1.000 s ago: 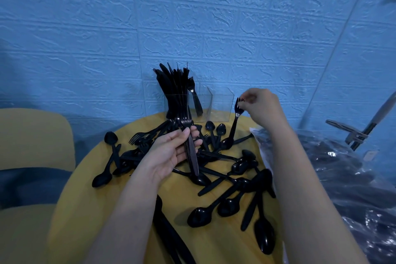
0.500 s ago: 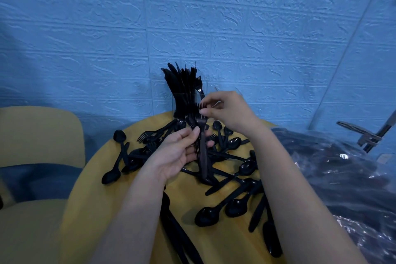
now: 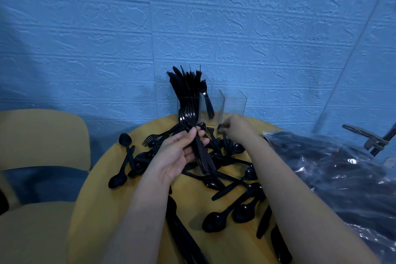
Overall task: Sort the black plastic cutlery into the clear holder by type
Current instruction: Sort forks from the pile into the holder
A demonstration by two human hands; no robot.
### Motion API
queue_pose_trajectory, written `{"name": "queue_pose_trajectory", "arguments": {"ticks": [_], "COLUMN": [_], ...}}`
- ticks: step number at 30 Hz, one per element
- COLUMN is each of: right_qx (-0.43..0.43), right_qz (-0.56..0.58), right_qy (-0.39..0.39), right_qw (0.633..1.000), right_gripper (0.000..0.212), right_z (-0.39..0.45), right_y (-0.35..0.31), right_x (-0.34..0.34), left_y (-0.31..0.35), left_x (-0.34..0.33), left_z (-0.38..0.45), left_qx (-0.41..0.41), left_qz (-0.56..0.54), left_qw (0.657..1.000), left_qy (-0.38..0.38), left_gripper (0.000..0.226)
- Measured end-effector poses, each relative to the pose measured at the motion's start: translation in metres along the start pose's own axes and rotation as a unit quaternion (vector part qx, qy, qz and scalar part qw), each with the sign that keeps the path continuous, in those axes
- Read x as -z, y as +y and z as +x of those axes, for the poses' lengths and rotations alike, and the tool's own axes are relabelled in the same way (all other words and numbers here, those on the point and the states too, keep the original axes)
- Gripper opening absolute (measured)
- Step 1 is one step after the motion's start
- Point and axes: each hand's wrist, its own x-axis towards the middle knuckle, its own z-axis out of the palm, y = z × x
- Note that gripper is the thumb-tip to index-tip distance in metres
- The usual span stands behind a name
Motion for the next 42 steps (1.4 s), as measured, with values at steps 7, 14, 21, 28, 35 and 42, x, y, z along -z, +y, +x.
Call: {"name": "queue_pose_trajectory", "arguments": {"ticks": [7, 14, 21, 28, 35, 42], "right_qx": [-0.027, -0.03, 0.029, 0.216, 0.256, 0.222], "right_qz": [-0.019, 0.078, 0.129, 0.268, 0.197, 0.149], "right_qy": [-0.059, 0.034, 0.224, 0.107, 0.06, 0.107], "right_qw": [0.998, 0.996, 0.966, 0.933, 0.944, 0.958], "right_gripper": [0.025, 0.015, 0.009, 0.016, 0.018, 0.003], "right_z": [0.015, 0.009, -0.018, -0.05, -0.051, -0.042], "right_y": [0.008, 0.008, -0.001, -0.036, -0.054, -0.056], "right_x": [-0.023, 0.002, 0.041, 0.079, 0.055, 0.034], "left_y": [0.003, 0.004, 0.003, 0.002, 0.003, 0.002], "left_x": [0.005, 0.007, 0.008, 0.009, -0.006, -0.009], "left_z": [0.003, 0.003, 0.003, 0.005, -0.006, -0.008], "left_qx": [-0.01, -0.02, -0.022, -0.01, 0.007, 0.022], "left_qz": [-0.033, -0.057, -0.036, -0.007, 0.041, 0.025], "left_qw": [0.999, 0.997, 0.998, 1.0, 0.996, 0.996], "left_qy": [0.016, 0.041, 0.04, 0.029, -0.073, -0.085], "left_gripper": [0.013, 0.013, 0.012, 0.015, 0.02, 0.019]}}
